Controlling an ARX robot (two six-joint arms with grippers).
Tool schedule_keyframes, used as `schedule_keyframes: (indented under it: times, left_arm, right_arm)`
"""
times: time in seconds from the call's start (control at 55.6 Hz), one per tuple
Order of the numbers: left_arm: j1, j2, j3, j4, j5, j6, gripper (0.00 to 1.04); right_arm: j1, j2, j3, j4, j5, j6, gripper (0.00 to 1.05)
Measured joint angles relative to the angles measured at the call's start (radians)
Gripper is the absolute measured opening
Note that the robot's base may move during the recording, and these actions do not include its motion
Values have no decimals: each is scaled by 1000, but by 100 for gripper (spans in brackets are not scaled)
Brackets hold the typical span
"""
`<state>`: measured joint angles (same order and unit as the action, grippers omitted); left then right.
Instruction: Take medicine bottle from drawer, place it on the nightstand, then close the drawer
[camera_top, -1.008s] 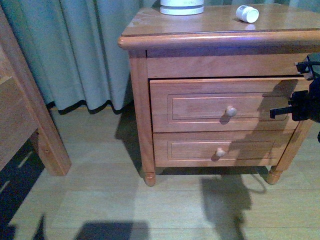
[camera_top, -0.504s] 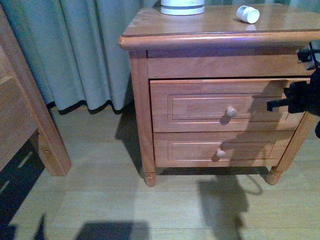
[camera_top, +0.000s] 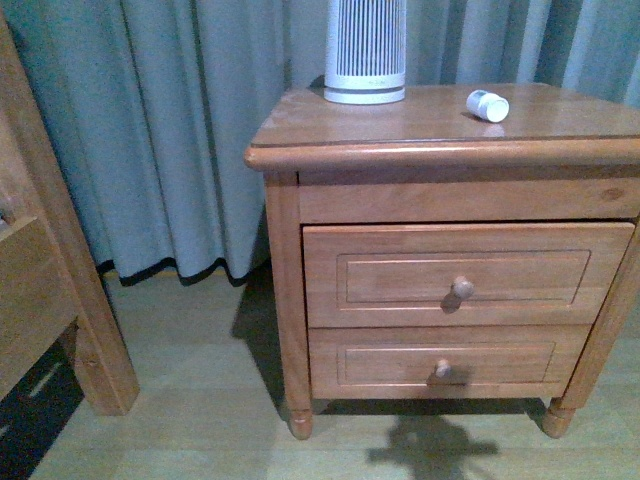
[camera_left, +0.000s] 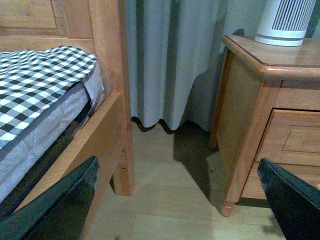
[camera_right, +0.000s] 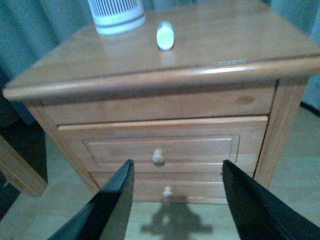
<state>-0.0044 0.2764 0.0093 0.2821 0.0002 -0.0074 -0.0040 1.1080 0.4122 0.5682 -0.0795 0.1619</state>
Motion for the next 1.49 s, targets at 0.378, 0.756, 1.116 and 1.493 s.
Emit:
schedule_keyframes:
  times: [0.378,0.756,1.116,1.493]
  left_arm:
    - [0,0,0,0,0,0,98]
    - [0,0,0,0,0,0,98]
    - [0,0,0,0,0,0,98]
    - [0,0,0,0,0,0,98]
  right_arm:
    - [-9,-755,169,-728,76,-81,81]
    - [1,-906,-143,-644,79,-153,12]
    - [1,-994,-280,-595,79,-158,3]
    - [1,-1046,-346,-581,79,-158,3]
